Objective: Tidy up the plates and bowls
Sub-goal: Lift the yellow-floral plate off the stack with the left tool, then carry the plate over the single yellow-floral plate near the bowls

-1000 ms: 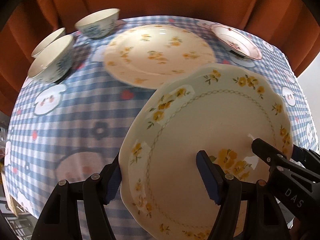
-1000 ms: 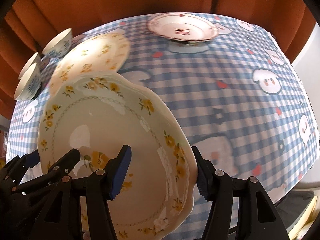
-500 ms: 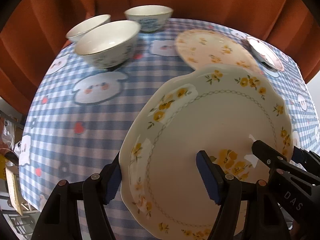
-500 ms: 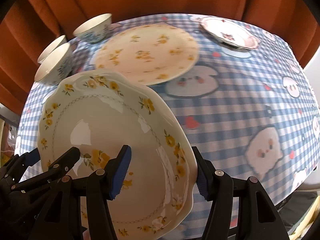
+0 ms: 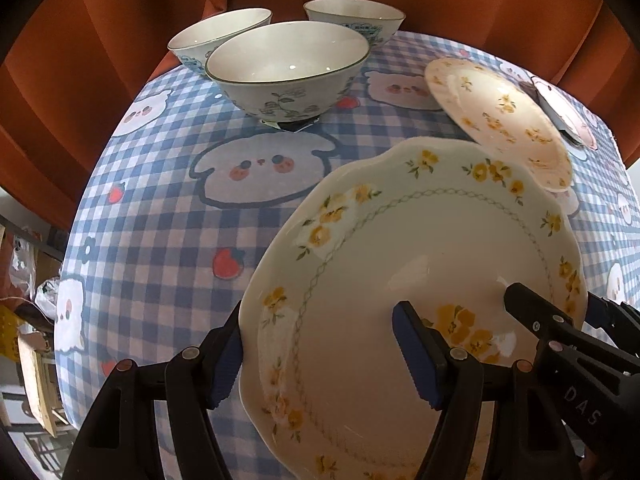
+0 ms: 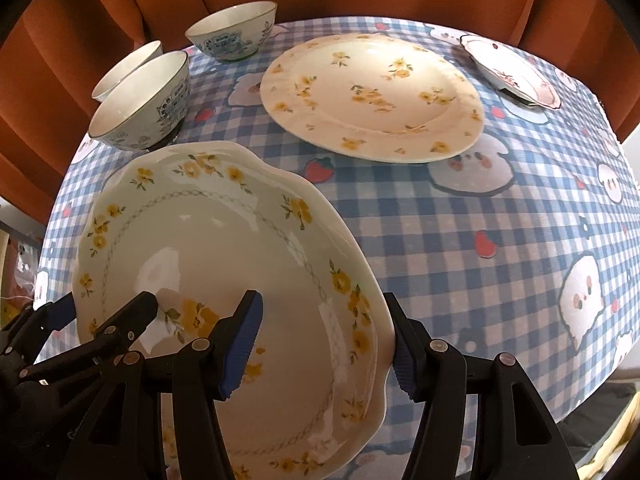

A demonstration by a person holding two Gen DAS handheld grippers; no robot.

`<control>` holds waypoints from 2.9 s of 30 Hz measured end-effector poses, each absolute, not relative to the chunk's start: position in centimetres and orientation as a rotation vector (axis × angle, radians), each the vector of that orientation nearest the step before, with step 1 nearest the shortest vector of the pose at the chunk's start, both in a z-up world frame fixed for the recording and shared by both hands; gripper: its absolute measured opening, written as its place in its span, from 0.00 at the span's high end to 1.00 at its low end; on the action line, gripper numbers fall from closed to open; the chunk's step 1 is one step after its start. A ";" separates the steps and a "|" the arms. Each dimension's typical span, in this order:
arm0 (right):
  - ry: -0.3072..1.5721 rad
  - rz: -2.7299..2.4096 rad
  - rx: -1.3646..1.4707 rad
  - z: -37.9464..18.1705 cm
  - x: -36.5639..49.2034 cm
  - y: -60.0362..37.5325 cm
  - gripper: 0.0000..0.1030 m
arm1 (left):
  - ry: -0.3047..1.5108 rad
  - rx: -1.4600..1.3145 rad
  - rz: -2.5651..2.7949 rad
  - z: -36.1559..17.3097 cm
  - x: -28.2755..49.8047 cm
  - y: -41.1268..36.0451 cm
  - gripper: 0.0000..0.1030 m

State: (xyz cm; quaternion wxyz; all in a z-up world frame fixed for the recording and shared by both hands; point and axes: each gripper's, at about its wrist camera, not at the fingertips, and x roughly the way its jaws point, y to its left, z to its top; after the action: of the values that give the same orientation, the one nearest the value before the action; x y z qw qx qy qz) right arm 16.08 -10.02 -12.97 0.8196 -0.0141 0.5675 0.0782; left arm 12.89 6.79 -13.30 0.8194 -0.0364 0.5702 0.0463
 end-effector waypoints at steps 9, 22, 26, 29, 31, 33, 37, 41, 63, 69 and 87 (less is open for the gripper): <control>1.230 0.152 0.013 -14.3 17.9 -9.3 0.39 | 1.223 -0.035 0.101 -14.5 15.0 7.4 0.30; 1.221 0.160 0.038 -14.2 18.4 -9.4 0.38 | 1.217 -0.065 0.096 -13.9 15.4 8.4 0.18; 1.188 0.147 0.025 -12.2 17.3 -9.6 0.28 | 1.191 -0.074 0.082 -12.2 14.6 8.2 0.15; 1.148 0.130 0.012 -10.0 16.7 -10.0 0.28 | 1.153 -0.058 0.061 -10.7 14.1 7.5 0.14; 1.125 0.119 0.010 -8.8 16.2 -10.5 0.27 | 1.133 -0.064 0.050 -9.8 14.0 7.3 0.13; 1.106 0.107 0.008 -7.6 16.0 -11.0 0.27 | 1.120 -0.068 0.038 -9.1 14.2 6.9 0.13; 1.070 0.106 0.017 -5.8 16.3 -11.7 0.27 | 1.087 -0.053 0.016 -7.4 15.0 5.9 0.12; 1.030 0.106 0.023 -4.6 17.4 -12.9 0.27 | 1.049 -0.059 0.016 -6.4 16.2 4.6 0.12; 1.035 0.235 0.031 -5.5 31.5 -19.6 0.26 | 1.046 -0.072 0.160 -7.4 27.6 -2.2 0.10; 1.072 0.255 0.047 -7.9 35.1 -20.3 0.21 | 1.067 -0.034 0.176 -10.0 30.3 -3.3 0.10; 1.141 0.207 0.017 -13.2 38.8 -20.4 0.39 | 1.161 -0.052 0.137 -15.3 33.2 -5.3 0.28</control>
State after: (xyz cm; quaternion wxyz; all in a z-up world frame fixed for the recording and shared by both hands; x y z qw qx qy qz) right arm 38.77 -20.37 -13.16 0.8366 0.0083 0.5390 0.0980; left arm 33.16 -5.31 -15.31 0.8338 -0.0244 0.5477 0.0649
